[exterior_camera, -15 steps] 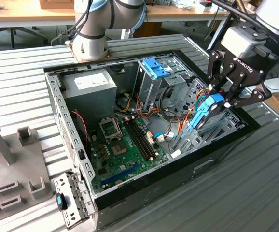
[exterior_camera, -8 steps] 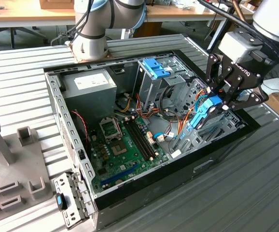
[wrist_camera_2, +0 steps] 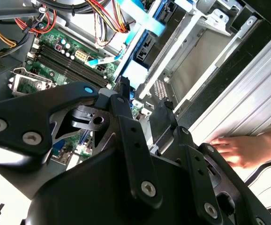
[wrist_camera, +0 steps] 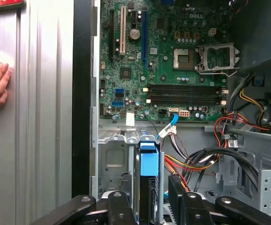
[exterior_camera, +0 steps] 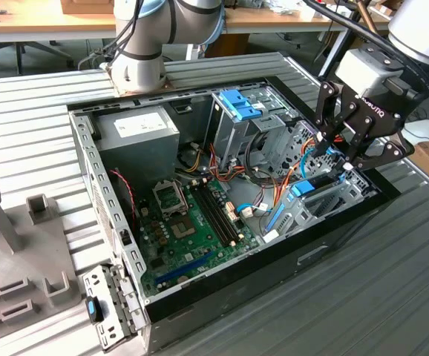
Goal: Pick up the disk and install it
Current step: 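Pick up the disk, then insert the disk into the insertion slot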
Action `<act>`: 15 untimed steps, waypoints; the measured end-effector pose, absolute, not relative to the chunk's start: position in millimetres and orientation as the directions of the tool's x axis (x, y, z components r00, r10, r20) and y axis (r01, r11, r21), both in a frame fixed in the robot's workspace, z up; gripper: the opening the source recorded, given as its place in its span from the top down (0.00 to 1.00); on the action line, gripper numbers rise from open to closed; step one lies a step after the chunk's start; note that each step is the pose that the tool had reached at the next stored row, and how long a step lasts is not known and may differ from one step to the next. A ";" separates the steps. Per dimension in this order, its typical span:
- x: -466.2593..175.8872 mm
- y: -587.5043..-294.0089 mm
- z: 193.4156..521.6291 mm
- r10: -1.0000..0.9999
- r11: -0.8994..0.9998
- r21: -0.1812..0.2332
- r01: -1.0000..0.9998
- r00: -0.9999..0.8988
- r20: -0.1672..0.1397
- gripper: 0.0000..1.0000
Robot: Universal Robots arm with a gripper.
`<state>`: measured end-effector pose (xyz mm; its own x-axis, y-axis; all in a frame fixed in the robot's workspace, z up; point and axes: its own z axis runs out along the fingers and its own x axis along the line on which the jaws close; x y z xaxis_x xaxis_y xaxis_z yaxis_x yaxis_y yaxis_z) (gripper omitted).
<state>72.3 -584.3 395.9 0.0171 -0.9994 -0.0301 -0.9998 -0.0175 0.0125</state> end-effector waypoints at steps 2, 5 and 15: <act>72.3 -584.3 395.9 -0.999 -0.018 0.012 -1.000 0.017 -0.030 0.56; 72.3 -584.3 396.6 -0.999 -0.017 0.012 -1.000 0.017 -0.035 0.56; 73.3 -584.2 396.6 -0.999 -0.019 0.012 -1.000 0.018 -0.043 0.56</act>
